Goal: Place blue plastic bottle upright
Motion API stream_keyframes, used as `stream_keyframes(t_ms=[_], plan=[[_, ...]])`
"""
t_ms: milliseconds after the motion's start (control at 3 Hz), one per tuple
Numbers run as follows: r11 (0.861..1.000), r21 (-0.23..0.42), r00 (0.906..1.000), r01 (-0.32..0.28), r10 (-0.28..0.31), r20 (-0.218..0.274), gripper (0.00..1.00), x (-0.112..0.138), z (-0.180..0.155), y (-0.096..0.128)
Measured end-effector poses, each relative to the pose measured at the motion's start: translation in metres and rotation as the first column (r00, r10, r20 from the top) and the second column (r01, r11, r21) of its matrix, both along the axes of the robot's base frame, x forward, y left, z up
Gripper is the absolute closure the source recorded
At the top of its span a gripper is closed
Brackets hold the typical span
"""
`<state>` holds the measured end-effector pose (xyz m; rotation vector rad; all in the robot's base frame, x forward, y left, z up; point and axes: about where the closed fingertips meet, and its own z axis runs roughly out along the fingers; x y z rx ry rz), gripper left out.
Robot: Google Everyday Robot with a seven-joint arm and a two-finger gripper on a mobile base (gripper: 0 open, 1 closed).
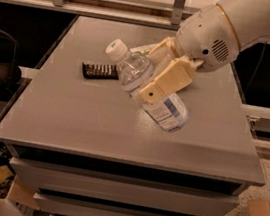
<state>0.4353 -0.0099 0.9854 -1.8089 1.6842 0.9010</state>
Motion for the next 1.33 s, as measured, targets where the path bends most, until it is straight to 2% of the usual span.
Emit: stream_keyframes(t_ms=[333, 667, 1000, 1333], plan=[[0.992, 0.123, 0.9987, -0.005, 0.011, -0.049, 1.00, 0.000, 0.003, 0.010], [0.970, 0.245, 0.9967, 0.004, 0.016, -0.079, 1.00, 0.001, 0.003, 0.018], [0.935, 0.354, 0.9965, 0.027, 0.002, -0.083, 1.00, 0.005, 0.001, 0.021], [0.893, 0.444, 0.9961, 0.067, -0.033, -0.082, 1.00, 0.012, -0.005, 0.021]])
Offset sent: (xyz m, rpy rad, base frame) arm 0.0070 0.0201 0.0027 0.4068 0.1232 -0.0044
